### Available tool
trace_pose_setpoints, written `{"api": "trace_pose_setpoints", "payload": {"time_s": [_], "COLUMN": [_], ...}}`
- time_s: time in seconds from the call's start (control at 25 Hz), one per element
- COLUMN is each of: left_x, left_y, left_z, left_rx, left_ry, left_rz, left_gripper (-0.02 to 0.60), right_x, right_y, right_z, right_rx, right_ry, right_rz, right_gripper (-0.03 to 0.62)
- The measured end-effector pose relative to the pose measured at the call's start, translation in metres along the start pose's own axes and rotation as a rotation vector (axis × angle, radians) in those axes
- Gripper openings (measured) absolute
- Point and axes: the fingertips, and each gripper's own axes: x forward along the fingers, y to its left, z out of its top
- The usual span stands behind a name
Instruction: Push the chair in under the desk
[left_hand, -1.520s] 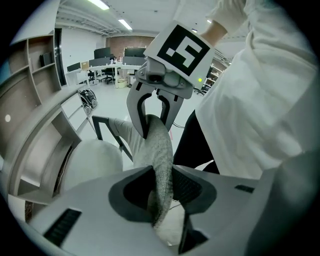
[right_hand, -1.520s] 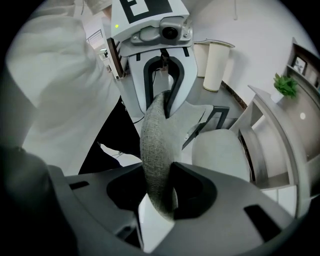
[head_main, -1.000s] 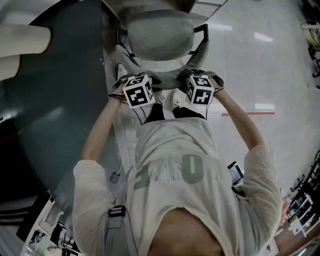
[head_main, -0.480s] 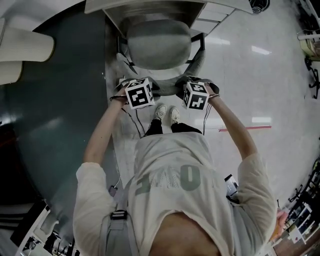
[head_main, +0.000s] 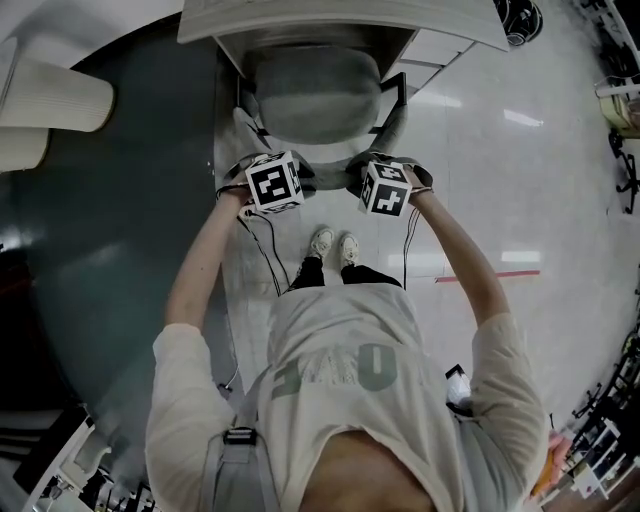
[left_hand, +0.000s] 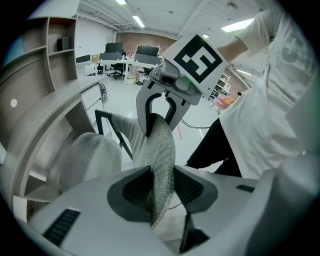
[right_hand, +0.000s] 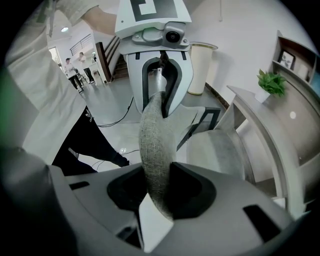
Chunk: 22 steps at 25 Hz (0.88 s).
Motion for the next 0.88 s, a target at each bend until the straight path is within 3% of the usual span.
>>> {"api": "trace_pose_setpoints", "payload": {"time_s": [0.4, 0.88], "left_x": [-0.016, -0.034], "left_y": [0.041, 0.092], "left_z": [-0.004, -0.015], "left_rx": [-0.019, -0.062], "left_ry": [0.026, 0.062], "left_rz": [-0.008, 0.045], "left_gripper": [0.143, 0.147], "right_x": [0.004, 0.009], "right_y": [-0.041, -0.092], "right_z": [0.013, 0.030], "right_rx": [-0.003, -0.003], "right_ry": [-0.002, 0.004], "right_rz": [0.001, -0.022], "right_gripper": [0.123, 0.120]}}
